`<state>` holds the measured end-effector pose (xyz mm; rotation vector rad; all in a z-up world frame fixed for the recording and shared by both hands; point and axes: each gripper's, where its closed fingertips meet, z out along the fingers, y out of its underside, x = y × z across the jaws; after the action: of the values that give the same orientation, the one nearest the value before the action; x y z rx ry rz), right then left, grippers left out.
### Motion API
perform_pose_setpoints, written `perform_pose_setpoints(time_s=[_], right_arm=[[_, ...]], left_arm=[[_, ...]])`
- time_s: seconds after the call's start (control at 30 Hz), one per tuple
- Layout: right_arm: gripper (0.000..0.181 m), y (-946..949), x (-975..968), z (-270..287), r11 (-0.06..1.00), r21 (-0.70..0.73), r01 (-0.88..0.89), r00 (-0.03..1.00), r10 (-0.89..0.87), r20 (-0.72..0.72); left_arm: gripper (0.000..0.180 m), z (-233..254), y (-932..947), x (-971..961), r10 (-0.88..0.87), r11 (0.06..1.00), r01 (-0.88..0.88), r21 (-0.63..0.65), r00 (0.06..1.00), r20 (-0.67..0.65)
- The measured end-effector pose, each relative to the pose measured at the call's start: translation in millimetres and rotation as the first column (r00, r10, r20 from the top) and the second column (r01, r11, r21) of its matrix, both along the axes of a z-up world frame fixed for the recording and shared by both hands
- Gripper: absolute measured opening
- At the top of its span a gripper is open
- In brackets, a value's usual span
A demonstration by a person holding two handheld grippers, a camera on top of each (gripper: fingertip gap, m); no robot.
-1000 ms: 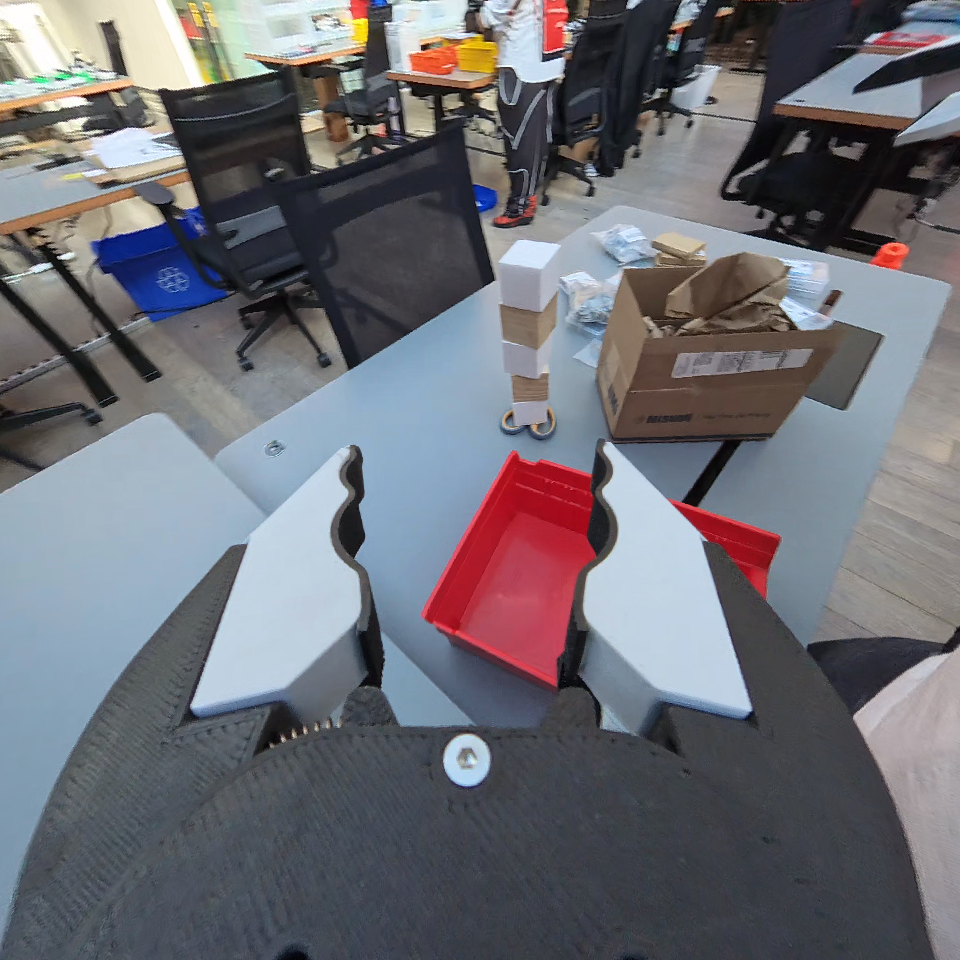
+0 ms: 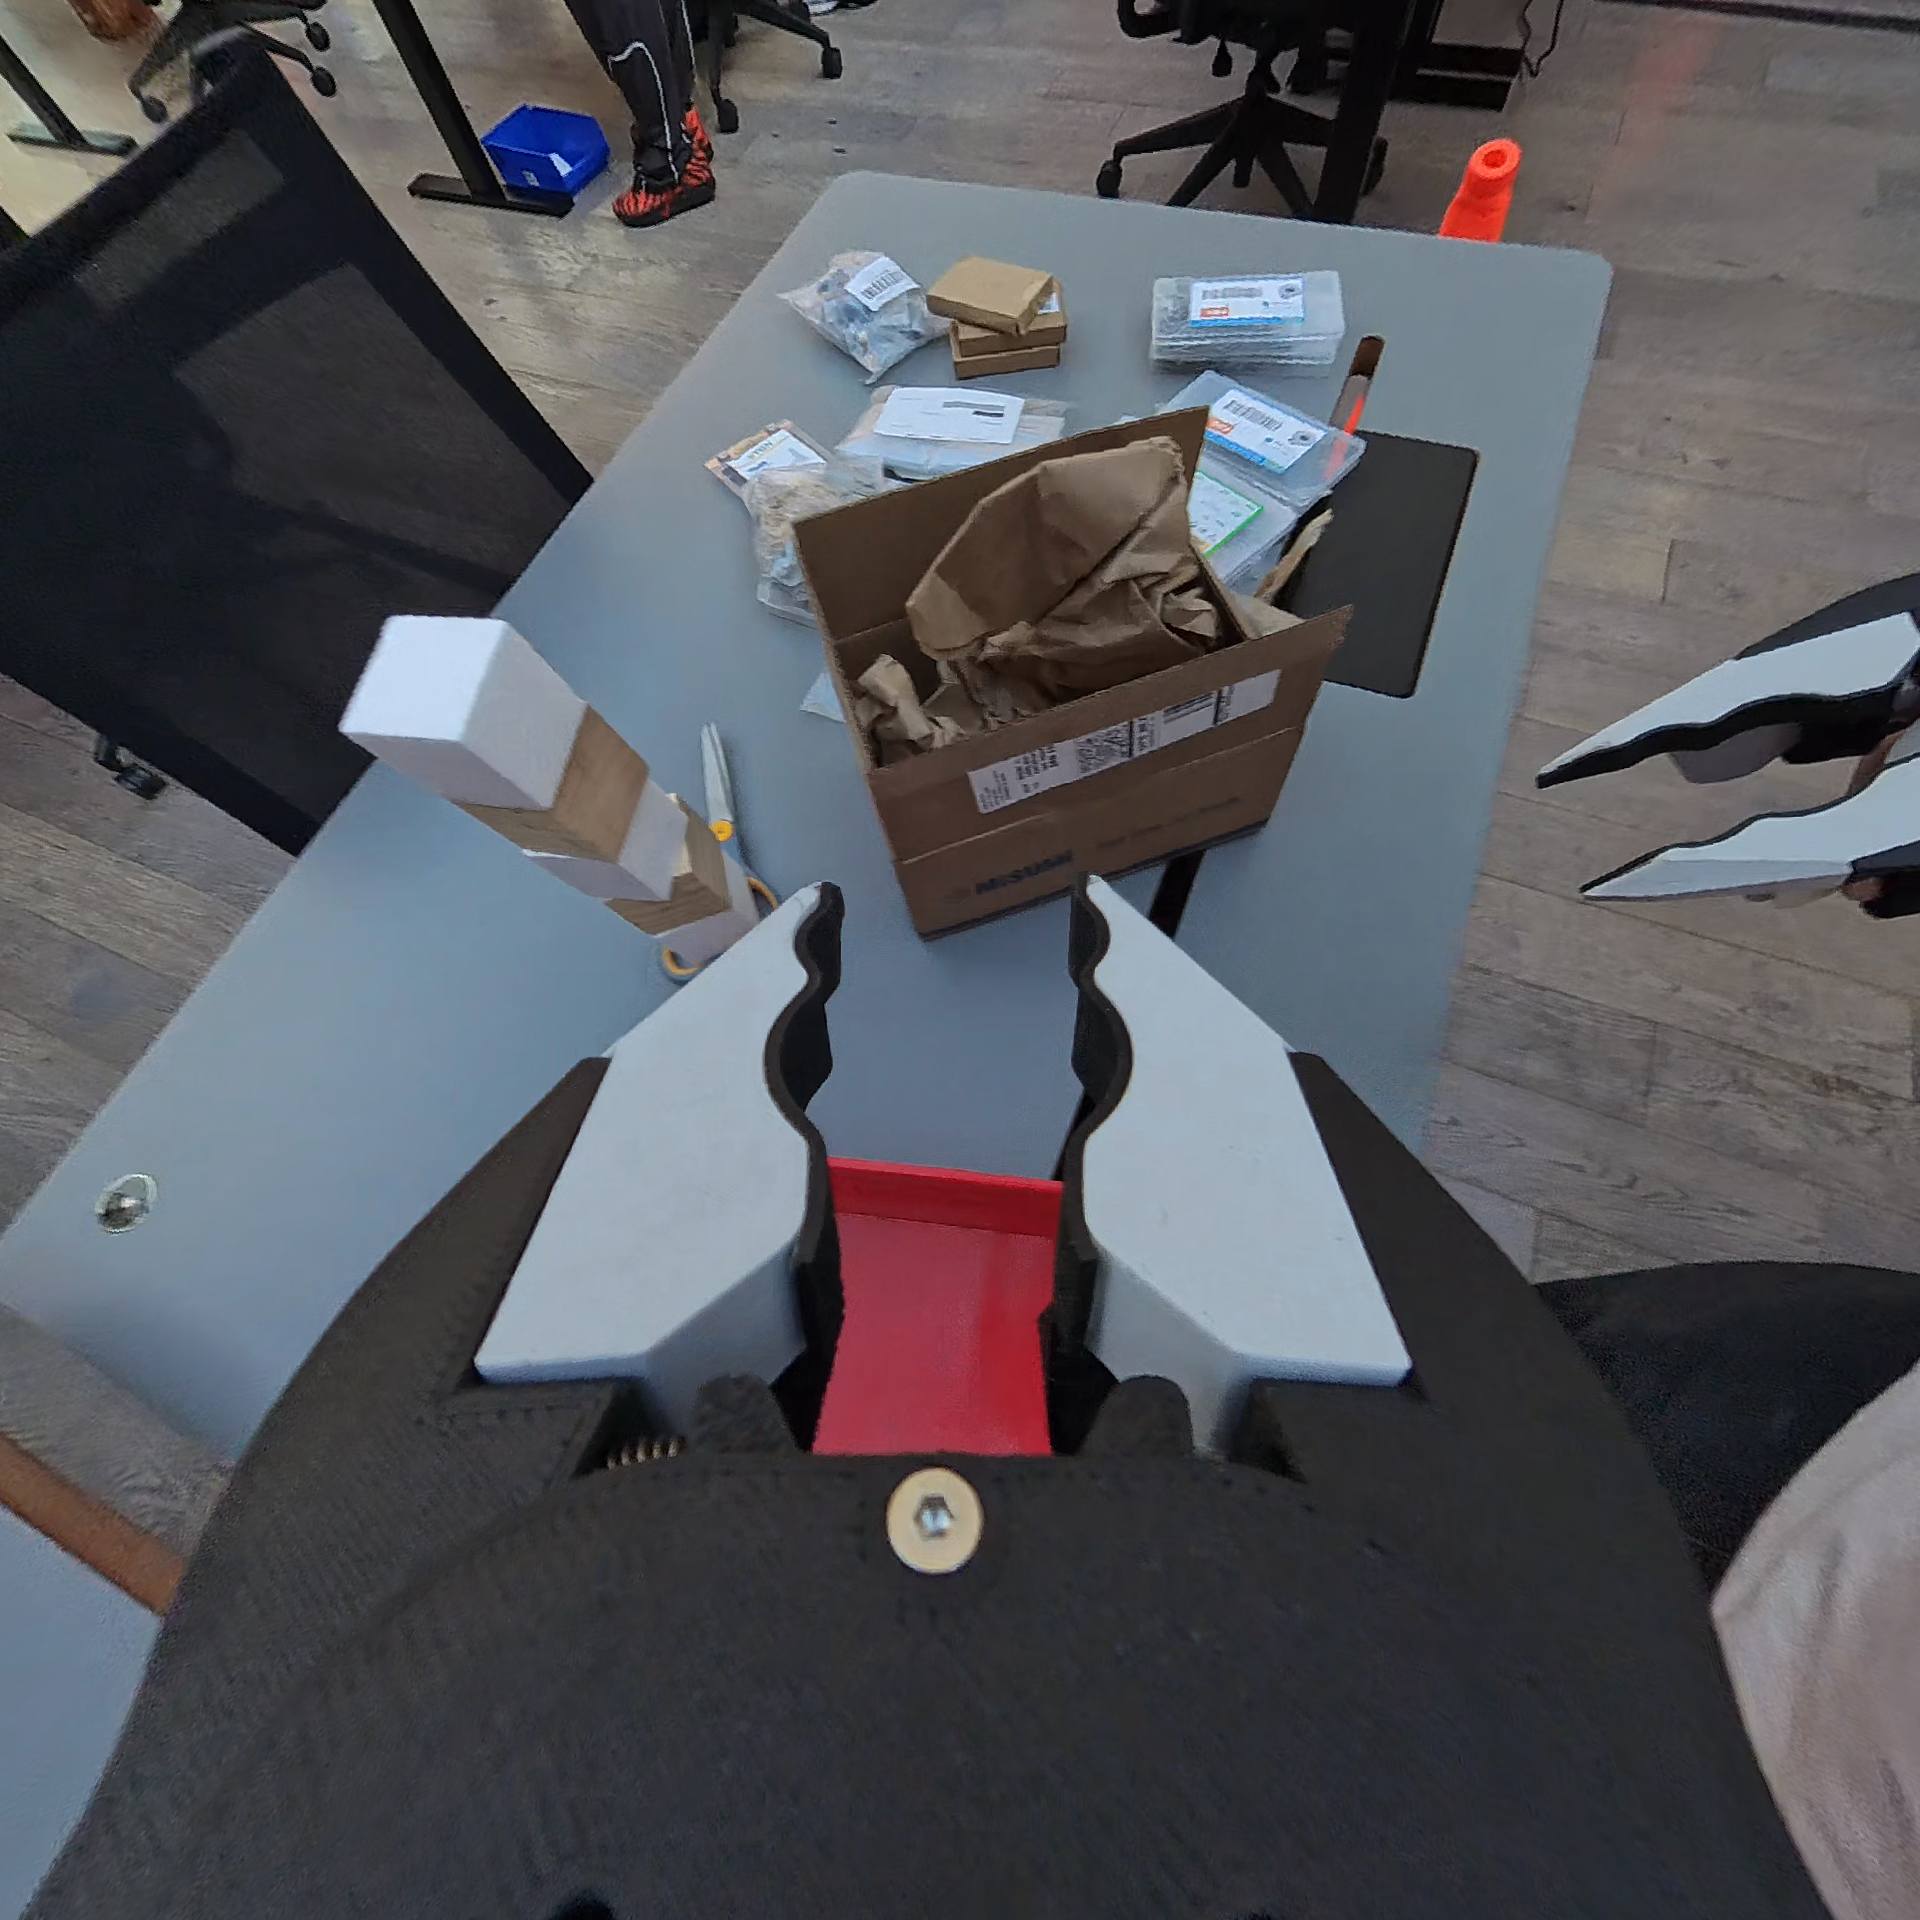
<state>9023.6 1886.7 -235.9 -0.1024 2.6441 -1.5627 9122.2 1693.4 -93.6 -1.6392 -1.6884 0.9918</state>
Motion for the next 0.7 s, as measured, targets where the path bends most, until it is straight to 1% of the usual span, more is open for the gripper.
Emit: perform_pose_setpoints(time_s=[0.07, 0.13, 0.17, 0.2, 0.27, 0.33, 0.4, 0.43, 0.5, 0.53, 0.57, 0.63, 0.67, 0.7], right_arm=[[0.046, -15.5, -4.1, 3.2, 1.0, -0.017, 0.017, 1.0, -0.017, 0.004], [0.046, -33.3, -1.5, 9.7, 0.999, -0.041, 0.022, 1.0, -0.022, 0.011], [0.046, -41.8, 1.4, 12.6, 0.999, -0.046, 0.023, 1.0, -0.023, 0.006], [0.047, -49.9, 5.4, 15.0, 0.999, -0.047, 0.024, 1.0, -0.024, -0.003], [0.048, -65.5, 18.3, 18.6, 0.998, -0.054, 0.014, 1.0, -0.014, -0.013], [0.05, -80.1, 36.2, 17.0, 0.998, -0.054, -0.014, 1.0, 0.014, -0.007], [0.053, -92.1, 51.1, 10.0, 0.999, -0.024, -0.037, 0.999, 0.037, -0.013], [0.055, -97.7, 57.4, 7.6, 0.999, -0.008, -0.047, 0.999, 0.047, -0.014], [0.059, -110.5, 69.9, 7.9, 0.997, -0.001, -0.071, 0.997, 0.071, 0.002], [0.062, -117.7, 75.9, 8.0, 0.996, -0.001, -0.089, 0.996, 0.089, 0.014], [0.063, -125.8, 81.2, 7.1, 0.994, 0.004, -0.111, 0.994, 0.111, 0.021], [0.065, -146.2, 85.7, 4.8, 0.99, 0.018, -0.14, 0.99, 0.14, 0.017], [0.066, -159.6, 87.1, 7.0, 0.988, 0.015, -0.154, 0.988, 0.154, 0.024], [0.068, -175.3, 87.0, 11.7, 0.986, 0.011, -0.167, 0.986, 0.166, 0.028]], left_arm=[[0.05, 5.6, -38.3, -3.1, -0.005, 0.997, 0.007, -0.073, 0.999, 0.034], [0.069, 4.0, -79.9, -11.8, -0.017, 0.994, 0.027, -0.102, 0.995, 0.101], [0.076, 1.5, -102.4, -18.2, -0.015, 0.994, 0.03, -0.109, 0.991, 0.136], [0.077, -2.1, -123.8, -26.4, -0.02, 0.994, 0.038, -0.107, 0.986, 0.164], [0.073, -10.9, -158.6, -48.5, -0.041, 0.994, 0.058, -0.091, 0.982, 0.187], [0.078, -25.7, -179.5, -73.4, -0.075, 0.995, 0.087, -0.047, 0.973, 0.218], [0.087, -44.8, -193.1, -92.8, -0.087, 0.995, 0.096, -0.019, 0.959, 0.271], [0.088, -53.5, -197.8, -100.1, -0.087, 0.995, 0.095, -0.012, 0.95, 0.299], [0.086, -67.7, -202.9, -113.6, -0.094, 0.995, 0.095, 0.012, 0.939, 0.33], [0.079, -73.5, -204.1, -119.0, -0.099, 0.995, 0.095, 0.029, 0.935, 0.341], [0.052, -77.4, -203.7, -121.5, -0.112, 0.994, 0.102, 0.047, 0.931, 0.348], [0.051, -75.8, -207.3, -120.4, -0.089, 0.995, 0.068, 0.073, 0.937, 0.338], [0.051, -70.8, -205.6, -113.5, -0.075, 0.993, 0.043, 0.107, 0.946, 0.316], [0.051, -61.2, -200.5, -103.7, -0.053, 0.987, 0.01, 0.162, 0.963, 0.263]])
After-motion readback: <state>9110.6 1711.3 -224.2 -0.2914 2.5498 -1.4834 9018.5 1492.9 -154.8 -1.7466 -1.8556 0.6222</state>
